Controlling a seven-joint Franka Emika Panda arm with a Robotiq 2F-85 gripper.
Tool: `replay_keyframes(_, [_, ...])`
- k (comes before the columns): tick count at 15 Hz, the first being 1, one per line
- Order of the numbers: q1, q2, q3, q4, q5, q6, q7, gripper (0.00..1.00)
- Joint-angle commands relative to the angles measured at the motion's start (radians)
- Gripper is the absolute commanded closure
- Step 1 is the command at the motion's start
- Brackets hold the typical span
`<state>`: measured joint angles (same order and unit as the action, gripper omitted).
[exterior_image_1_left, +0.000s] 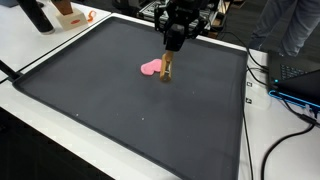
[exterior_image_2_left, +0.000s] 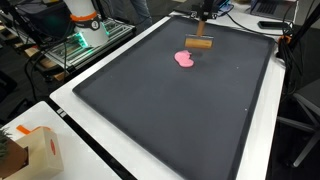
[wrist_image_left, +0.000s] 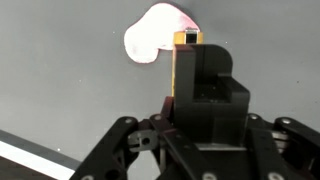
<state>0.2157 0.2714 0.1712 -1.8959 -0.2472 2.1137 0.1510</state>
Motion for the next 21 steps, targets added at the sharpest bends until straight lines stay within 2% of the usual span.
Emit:
replay_keyframes(1, [-0.06, -0.005, -0.013, 0.018, 0.148, -0.002, -0.115, 0.76])
replay_keyframes(6, [-0.177, -0.003, -0.038, 0.022, 0.371, -0.017, -0.342, 0.76])
replay_keyframes(9, [-0.237, 0.006, -0.058, 0.031, 0.466, -0.035, -0.456, 0.76])
replay_keyframes(21, [-0.415, 0.105, -0.1, 0.07, 0.658, -0.121, -0.824, 0.76])
